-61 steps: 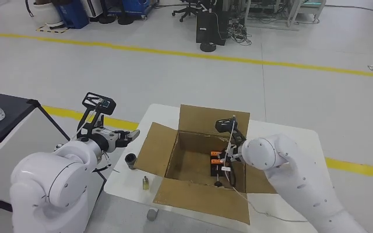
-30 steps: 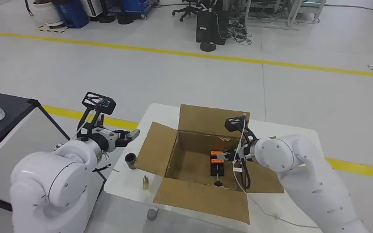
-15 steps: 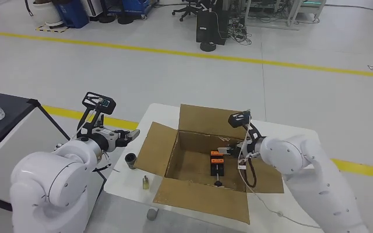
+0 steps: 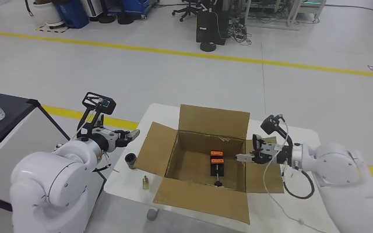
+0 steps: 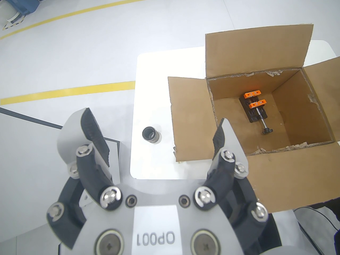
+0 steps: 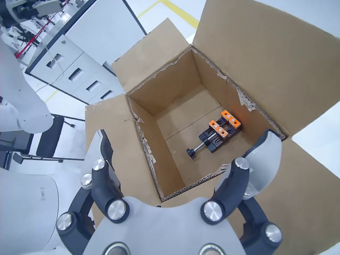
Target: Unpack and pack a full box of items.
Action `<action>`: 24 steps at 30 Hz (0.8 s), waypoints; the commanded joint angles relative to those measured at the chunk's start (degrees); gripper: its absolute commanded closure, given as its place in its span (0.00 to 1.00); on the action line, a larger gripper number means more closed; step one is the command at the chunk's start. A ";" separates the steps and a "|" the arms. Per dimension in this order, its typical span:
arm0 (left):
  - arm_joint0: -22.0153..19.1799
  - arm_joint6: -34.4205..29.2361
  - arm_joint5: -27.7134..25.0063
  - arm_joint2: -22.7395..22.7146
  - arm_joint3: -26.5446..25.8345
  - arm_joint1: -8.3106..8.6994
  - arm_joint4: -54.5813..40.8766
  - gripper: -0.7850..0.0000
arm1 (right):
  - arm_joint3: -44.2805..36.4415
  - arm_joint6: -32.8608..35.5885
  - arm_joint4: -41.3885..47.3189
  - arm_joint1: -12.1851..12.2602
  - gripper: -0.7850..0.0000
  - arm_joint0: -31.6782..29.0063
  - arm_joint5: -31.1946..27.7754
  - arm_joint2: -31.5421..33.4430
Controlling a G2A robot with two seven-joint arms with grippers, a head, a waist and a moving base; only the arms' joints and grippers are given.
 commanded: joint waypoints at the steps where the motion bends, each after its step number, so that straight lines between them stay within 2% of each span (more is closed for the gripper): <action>1: 0.00 0.00 0.00 0.00 0.00 0.00 0.00 0.00 | -0.99 0.61 0.11 0.36 0.00 -1.60 -1.32 1.50; 5: 0.00 0.00 0.00 0.00 0.00 0.00 0.00 0.00 | -3.05 -0.07 0.49 0.76 0.00 -3.98 -3.21 3.40; 19: 0.00 0.00 0.00 0.00 0.00 0.00 0.00 0.00 | -3.05 -0.07 0.49 0.76 0.00 -3.98 -3.21 3.40; 22: 2.23 0.92 -4.59 0.28 1.66 0.54 7.09 0.00 | -3.05 -0.07 0.49 0.76 0.00 -3.98 -3.21 3.40; 24: 3.63 2.42 -3.75 -0.42 1.35 0.67 9.14 0.00 | -3.05 -0.07 0.49 0.76 0.00 -3.98 -3.21 3.40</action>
